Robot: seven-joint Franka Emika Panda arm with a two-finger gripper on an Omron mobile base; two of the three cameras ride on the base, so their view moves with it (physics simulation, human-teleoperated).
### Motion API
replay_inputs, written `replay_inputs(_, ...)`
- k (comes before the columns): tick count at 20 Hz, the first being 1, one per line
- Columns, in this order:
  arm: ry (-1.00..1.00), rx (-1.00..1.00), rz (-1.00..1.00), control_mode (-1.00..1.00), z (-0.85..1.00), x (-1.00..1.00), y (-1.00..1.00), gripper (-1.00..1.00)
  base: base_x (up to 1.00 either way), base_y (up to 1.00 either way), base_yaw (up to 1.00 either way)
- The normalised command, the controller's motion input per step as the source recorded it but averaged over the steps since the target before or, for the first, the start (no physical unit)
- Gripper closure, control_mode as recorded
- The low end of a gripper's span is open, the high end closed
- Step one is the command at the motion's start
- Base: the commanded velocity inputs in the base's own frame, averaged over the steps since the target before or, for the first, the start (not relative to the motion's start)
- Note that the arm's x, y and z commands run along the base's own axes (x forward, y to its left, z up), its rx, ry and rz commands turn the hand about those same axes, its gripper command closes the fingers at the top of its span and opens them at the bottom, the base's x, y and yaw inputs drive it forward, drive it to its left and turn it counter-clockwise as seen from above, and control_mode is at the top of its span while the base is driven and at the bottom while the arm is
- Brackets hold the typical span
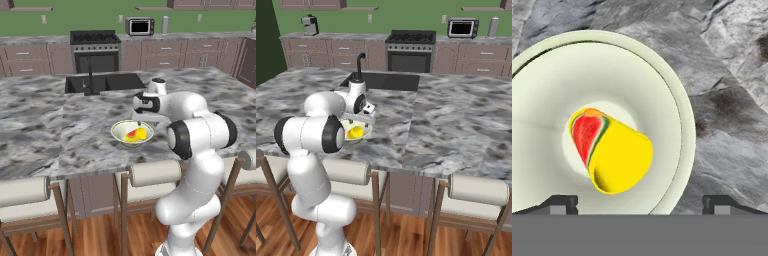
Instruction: Place the cup inside the bowl on the dining table and move the bowl to any counter.
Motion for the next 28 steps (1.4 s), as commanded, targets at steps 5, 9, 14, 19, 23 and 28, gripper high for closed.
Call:
replay_inputs(5, 0.01, 0.02, -0.03, -1.0, 0.0, -0.12, -0.48, -1.0, 0.0, 0.0, 0.0)
replay_inputs(9, 0.0, 0.18, -0.01, -1.0, -0.03, 0.0, -0.33, -1.0, 0.0, 0.0, 0.0)
replay_inputs(14, -0.01, 0.25, 0.0, -1.0, -0.07, 0.0, -0.24, -1.0, 0.0, 0.0, 0.0)
replay_inputs(19, -0.02, 0.25, 0.0, -1.0, -0.02, 0.02, -0.09, -1.0, 0.0, 0.0, 0.0)
replay_inputs(23, -0.02, 0.25, 0.0, -1.0, -0.02, 0.01, -0.06, -1.0, 0.0, 0.0, 0.0)
replay_inputs(28, 0.0, 0.08, 0.0, -1.0, 0.0, 0.0, 0.0, -1.0, 0.0, 0.0, 0.0)
